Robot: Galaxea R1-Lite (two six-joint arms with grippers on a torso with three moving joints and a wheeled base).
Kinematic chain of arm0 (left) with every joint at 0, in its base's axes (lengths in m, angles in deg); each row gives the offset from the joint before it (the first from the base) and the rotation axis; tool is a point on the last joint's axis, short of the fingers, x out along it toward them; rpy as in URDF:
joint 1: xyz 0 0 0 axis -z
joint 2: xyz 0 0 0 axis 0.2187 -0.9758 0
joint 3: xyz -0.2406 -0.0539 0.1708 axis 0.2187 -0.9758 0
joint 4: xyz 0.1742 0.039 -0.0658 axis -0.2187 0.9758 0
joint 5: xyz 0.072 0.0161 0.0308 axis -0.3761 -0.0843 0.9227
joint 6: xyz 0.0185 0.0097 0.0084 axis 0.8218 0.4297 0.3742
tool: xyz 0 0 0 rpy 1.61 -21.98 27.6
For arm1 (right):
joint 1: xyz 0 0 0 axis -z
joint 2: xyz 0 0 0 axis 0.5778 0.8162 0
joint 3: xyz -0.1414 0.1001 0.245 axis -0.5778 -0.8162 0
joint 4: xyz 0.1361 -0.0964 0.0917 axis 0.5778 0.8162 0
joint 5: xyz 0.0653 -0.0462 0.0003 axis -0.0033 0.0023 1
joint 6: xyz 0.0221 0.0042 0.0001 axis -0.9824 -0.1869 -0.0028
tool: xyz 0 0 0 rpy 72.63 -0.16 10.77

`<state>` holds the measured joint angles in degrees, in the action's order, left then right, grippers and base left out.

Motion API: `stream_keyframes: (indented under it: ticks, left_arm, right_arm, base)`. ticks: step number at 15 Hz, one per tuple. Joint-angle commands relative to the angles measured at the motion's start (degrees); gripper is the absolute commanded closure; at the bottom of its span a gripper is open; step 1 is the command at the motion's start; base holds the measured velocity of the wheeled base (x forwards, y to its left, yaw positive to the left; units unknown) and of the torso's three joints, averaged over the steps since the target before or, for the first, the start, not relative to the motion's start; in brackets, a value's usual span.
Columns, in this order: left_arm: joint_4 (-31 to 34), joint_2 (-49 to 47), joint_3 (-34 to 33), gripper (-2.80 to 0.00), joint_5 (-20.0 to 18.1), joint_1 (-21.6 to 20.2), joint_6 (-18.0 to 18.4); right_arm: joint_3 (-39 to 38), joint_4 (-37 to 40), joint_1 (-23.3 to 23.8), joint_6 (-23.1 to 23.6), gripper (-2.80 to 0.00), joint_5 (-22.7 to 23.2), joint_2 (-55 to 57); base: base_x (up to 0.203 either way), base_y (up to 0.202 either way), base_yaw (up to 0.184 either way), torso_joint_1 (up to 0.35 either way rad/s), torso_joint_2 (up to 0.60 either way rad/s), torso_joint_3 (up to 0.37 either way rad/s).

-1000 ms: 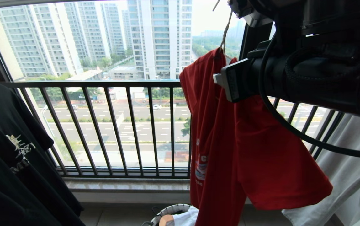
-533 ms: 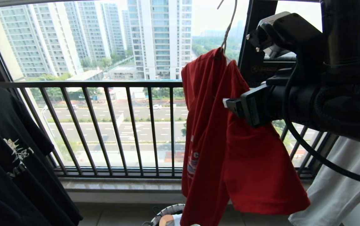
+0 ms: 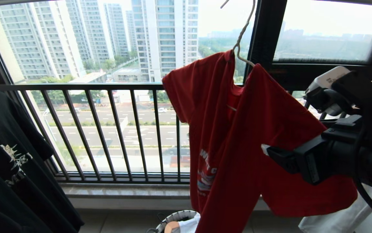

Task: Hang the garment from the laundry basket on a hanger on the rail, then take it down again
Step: Hang the clothes rack on the clothesline, then take the clothes off the clothes rack

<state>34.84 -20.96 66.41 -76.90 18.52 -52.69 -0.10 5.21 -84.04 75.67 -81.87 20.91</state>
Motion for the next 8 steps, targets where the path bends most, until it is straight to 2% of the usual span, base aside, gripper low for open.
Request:
stream_keyframes:
  ticks: [1, 7, 8]
  left_arm:
    - [-0.2, -0.13, -0.03, 0.0, -0.33, 0.0, -0.25]
    - [-0.2, 0.22, -0.3, 0.0, -0.42, 0.07, -0.25]
    - [-0.2, 0.22, -0.3, 0.0, -0.42, 0.09, -0.25]
  right_arm:
    - [-4.95, 0.4, -0.03, 0.05, -2.8, 1.04, -5.67]
    - [-10.13, 4.62, -0.03, 0.04, -2.8, 5.08, -11.88]
    - [-10.58, 4.53, -0.03, -0.02, 0.0, 5.47, -11.85]
  base:
    - [0.0, 0.0, 0.0, 0.0, 0.0, 0.0]
    - [0.0, 0.0, 0.0, 0.0, 0.0, 0.0]
    - [0.0, 0.0, 0.0, 0.0, 0.0, 0.0]
